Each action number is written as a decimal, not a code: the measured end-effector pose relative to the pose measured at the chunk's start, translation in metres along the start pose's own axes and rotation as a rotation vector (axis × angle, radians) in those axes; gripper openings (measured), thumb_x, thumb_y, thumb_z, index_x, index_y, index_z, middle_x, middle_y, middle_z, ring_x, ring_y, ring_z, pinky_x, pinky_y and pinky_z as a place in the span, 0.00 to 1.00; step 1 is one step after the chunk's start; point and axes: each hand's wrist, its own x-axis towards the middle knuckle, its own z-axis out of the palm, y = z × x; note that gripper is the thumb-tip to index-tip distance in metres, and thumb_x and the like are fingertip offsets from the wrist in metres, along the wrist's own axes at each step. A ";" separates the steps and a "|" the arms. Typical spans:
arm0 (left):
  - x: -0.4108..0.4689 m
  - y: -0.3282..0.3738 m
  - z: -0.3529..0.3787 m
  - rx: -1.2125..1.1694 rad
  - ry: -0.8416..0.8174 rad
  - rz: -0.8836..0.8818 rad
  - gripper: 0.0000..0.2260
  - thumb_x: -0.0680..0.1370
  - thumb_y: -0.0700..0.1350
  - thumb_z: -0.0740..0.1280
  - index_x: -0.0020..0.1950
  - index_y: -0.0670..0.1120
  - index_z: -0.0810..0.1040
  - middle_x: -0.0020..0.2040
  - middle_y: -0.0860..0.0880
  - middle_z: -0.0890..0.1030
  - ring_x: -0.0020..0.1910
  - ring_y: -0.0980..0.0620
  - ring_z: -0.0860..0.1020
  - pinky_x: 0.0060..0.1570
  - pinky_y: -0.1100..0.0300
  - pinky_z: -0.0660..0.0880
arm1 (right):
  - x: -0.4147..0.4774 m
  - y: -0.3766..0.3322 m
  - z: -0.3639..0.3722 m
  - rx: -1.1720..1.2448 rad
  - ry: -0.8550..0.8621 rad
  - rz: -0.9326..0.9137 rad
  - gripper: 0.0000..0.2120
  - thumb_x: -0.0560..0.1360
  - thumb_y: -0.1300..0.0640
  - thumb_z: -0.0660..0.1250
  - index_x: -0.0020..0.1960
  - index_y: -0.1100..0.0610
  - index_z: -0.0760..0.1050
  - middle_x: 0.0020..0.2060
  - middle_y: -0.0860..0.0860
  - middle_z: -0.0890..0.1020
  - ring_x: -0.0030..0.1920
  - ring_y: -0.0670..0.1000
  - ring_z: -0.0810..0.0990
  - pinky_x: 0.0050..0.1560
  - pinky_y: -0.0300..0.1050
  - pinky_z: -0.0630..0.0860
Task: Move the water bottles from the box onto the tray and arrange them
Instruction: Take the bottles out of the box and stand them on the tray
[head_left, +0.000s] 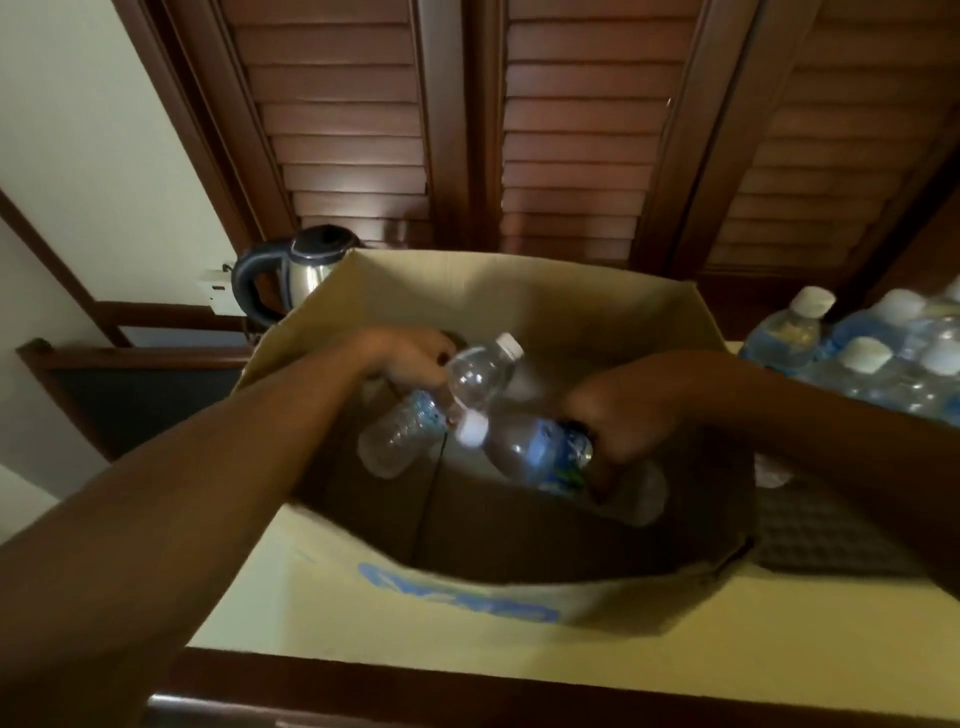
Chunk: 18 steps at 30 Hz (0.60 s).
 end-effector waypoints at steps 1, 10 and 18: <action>-0.008 -0.002 -0.011 -0.106 0.088 0.003 0.26 0.71 0.48 0.77 0.68 0.48 0.75 0.61 0.47 0.79 0.59 0.45 0.79 0.59 0.44 0.78 | -0.009 0.009 -0.005 0.050 0.100 0.002 0.19 0.68 0.45 0.79 0.56 0.46 0.78 0.45 0.44 0.83 0.46 0.45 0.82 0.43 0.33 0.75; -0.062 0.079 -0.039 -0.602 0.763 0.201 0.23 0.64 0.48 0.83 0.56 0.48 0.82 0.49 0.50 0.87 0.48 0.50 0.86 0.52 0.46 0.82 | -0.146 0.057 0.008 0.888 0.923 -0.045 0.20 0.71 0.51 0.78 0.62 0.47 0.79 0.52 0.46 0.87 0.51 0.47 0.87 0.52 0.48 0.84; -0.107 0.237 0.008 -0.637 0.839 0.514 0.27 0.63 0.53 0.82 0.59 0.51 0.80 0.52 0.52 0.86 0.51 0.54 0.85 0.53 0.49 0.81 | -0.238 0.110 0.077 0.845 1.187 0.088 0.19 0.69 0.47 0.78 0.58 0.46 0.81 0.49 0.44 0.87 0.48 0.46 0.87 0.49 0.48 0.85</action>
